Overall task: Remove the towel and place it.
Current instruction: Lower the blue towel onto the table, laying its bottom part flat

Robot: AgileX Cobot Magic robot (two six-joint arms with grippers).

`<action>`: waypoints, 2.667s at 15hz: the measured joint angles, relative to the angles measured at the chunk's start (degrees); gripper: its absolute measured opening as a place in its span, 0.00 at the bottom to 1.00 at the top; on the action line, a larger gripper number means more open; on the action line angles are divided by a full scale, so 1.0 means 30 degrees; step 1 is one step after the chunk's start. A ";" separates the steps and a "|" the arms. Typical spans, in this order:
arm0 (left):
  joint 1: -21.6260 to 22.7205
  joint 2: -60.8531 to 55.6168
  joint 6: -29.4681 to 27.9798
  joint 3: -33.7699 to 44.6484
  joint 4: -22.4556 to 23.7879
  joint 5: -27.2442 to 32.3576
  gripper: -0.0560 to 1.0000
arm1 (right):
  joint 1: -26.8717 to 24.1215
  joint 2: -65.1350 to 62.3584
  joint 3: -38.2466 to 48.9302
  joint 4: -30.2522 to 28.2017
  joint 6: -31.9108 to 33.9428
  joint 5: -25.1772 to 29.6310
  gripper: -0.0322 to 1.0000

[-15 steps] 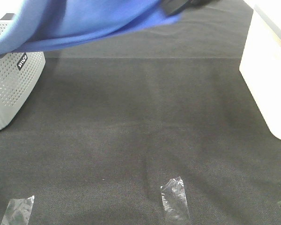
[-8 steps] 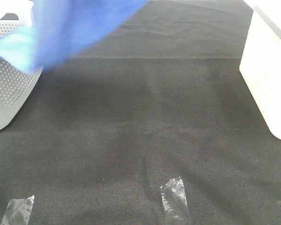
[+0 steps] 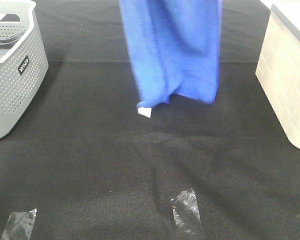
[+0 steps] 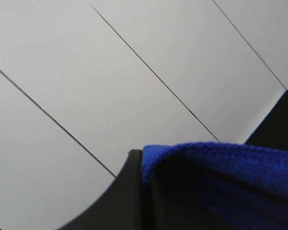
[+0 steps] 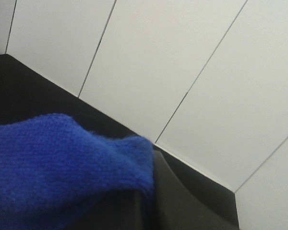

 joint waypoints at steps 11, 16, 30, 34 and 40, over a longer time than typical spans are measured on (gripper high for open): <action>0.3037 0.6188 -0.0267 -0.3170 -0.1031 -0.9778 0.05 | -0.1280 0.4889 -0.3285 -0.1146 0.1872 -0.5730 0.06; 0.3113 1.0409 -0.0267 -1.1841 -0.1089 -0.9416 0.05 | -0.1967 0.6646 -0.6341 -0.1184 0.2177 -0.7257 0.06; 0.3323 1.1364 -0.0286 -1.2204 -0.1070 -0.8021 0.05 | -0.2426 0.7353 -0.6398 -0.0898 0.2731 -0.7353 0.06; 0.3323 1.2070 -0.0439 -1.2204 -0.1070 -0.8060 0.05 | -0.2636 0.7353 -0.6398 -0.0802 0.2731 -0.7697 0.06; 0.3266 1.1975 -0.5691 -1.2204 -0.1089 -0.5519 0.05 | -0.2674 0.7315 -0.6398 -0.0153 0.2731 -0.4889 0.06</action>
